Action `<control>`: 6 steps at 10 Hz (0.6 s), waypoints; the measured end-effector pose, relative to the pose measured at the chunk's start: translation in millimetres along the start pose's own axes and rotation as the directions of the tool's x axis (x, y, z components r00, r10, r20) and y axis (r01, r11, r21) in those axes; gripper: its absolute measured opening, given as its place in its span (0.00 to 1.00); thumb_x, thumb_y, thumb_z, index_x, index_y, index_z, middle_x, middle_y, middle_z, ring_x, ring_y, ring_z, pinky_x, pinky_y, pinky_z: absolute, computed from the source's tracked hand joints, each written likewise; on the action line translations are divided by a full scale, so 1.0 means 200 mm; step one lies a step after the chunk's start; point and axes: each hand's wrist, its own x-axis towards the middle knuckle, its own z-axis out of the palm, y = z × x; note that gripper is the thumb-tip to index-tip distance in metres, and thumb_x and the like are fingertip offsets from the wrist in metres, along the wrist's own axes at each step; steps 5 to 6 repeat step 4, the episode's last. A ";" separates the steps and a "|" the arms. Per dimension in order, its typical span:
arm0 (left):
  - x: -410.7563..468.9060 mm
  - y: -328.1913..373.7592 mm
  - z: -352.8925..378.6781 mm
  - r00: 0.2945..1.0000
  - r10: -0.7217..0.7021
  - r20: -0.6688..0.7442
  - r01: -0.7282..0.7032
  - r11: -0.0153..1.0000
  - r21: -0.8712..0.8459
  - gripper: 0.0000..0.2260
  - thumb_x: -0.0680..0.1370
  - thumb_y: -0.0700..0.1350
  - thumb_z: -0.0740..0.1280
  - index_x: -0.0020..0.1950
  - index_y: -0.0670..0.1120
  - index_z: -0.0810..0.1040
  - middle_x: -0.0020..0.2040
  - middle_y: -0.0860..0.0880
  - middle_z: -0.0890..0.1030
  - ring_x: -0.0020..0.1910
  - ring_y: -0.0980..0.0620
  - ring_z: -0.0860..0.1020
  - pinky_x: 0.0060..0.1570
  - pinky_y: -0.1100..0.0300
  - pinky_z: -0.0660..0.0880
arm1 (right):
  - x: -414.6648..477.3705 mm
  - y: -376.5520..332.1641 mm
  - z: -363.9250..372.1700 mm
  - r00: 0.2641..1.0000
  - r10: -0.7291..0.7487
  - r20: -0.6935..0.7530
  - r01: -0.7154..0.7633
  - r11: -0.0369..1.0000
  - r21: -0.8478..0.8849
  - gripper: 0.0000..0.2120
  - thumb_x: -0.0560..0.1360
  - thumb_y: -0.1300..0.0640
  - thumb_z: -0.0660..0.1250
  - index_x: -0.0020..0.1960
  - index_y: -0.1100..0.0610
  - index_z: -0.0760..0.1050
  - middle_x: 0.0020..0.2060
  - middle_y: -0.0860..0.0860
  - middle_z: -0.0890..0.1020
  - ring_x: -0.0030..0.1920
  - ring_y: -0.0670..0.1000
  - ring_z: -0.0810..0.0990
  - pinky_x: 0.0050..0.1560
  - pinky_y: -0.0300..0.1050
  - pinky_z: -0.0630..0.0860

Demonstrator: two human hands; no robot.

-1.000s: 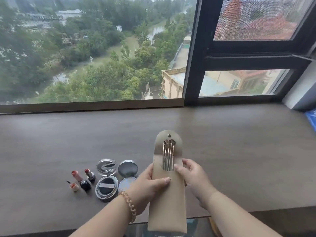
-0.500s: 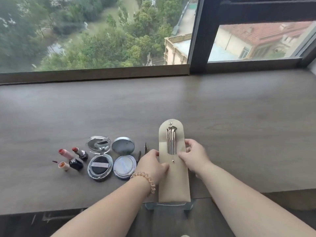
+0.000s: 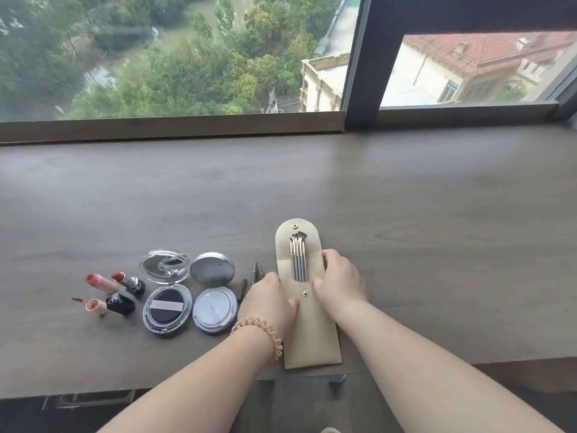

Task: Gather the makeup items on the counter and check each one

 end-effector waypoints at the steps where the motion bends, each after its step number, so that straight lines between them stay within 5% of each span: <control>1: -0.01 0.01 -0.01 0.999 0.027 -0.019 -0.026 0.997 0.067 0.12 0.72 0.51 0.66 0.49 0.45 0.70 0.50 0.46 0.80 0.50 0.44 0.78 0.47 0.53 0.75 | -0.01 0.00 -0.01 1.000 -0.004 0.010 0.004 0.998 -0.057 0.17 0.73 0.56 0.63 0.61 0.53 0.70 0.55 0.54 0.76 0.56 0.57 0.76 0.52 0.48 0.71; 3: -0.04 0.06 -0.08 0.997 0.061 -0.038 -0.057 0.993 0.102 0.08 0.73 0.47 0.63 0.46 0.46 0.65 0.48 0.45 0.80 0.48 0.43 0.78 0.43 0.54 0.74 | -0.05 0.01 -0.10 0.998 -0.052 0.042 0.056 0.993 -0.102 0.17 0.74 0.55 0.63 0.62 0.52 0.69 0.57 0.53 0.75 0.58 0.57 0.75 0.57 0.49 0.69; 4: -0.07 0.08 -0.12 0.989 0.094 -0.110 -0.082 0.991 0.108 0.12 0.73 0.47 0.63 0.55 0.46 0.69 0.50 0.46 0.80 0.50 0.44 0.78 0.41 0.56 0.72 | -0.07 0.02 -0.21 0.996 -0.088 -0.014 0.087 0.995 -0.044 0.20 0.74 0.53 0.64 0.65 0.51 0.69 0.58 0.51 0.74 0.59 0.55 0.74 0.59 0.49 0.69; 6: -0.07 0.08 -0.12 0.989 0.094 -0.110 -0.082 0.991 0.108 0.12 0.73 0.47 0.63 0.55 0.46 0.69 0.50 0.46 0.80 0.50 0.44 0.78 0.41 0.56 0.72 | -0.07 0.02 -0.21 0.996 -0.088 -0.014 0.087 0.995 -0.044 0.20 0.74 0.53 0.64 0.65 0.51 0.69 0.58 0.51 0.74 0.59 0.55 0.74 0.59 0.49 0.69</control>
